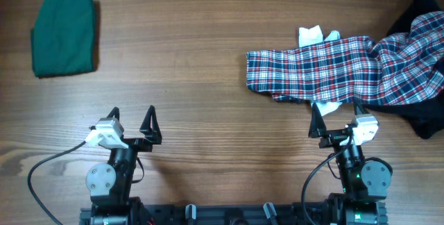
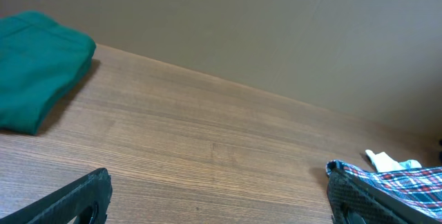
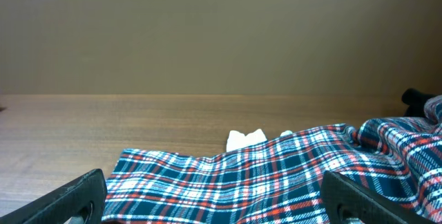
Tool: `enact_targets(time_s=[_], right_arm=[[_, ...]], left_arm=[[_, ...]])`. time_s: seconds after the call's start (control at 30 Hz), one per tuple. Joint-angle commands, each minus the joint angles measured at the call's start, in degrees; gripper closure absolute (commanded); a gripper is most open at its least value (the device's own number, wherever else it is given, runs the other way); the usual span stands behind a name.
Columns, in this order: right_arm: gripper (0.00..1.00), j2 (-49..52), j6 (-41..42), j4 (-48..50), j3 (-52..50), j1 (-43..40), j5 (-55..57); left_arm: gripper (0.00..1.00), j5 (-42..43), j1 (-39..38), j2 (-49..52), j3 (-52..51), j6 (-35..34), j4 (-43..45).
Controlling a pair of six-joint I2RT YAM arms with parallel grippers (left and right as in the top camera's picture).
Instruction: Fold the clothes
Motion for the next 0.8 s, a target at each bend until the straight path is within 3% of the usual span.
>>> enact_targets(time_s=[0.0, 0.53, 0.77], right_arm=[[0.0, -0.04, 0.68, 0.13, -0.07, -0.2, 0.96], [0.0, -0.04, 0.85, 0.31, -0.07, -0.2, 0.94], [0.0, -0.04, 6.03, 0.79, -0.07, -0.2, 0.33]], left_arm=[[0.0, -0.55, 0.44, -0.46, -0.46, -0.07, -0.02], [0.0, -0.57, 0.44, -0.42, -0.46, -0.07, -0.02], [0.0, -0.55, 0.44, -0.42, -0.46, -0.07, -0.02]])
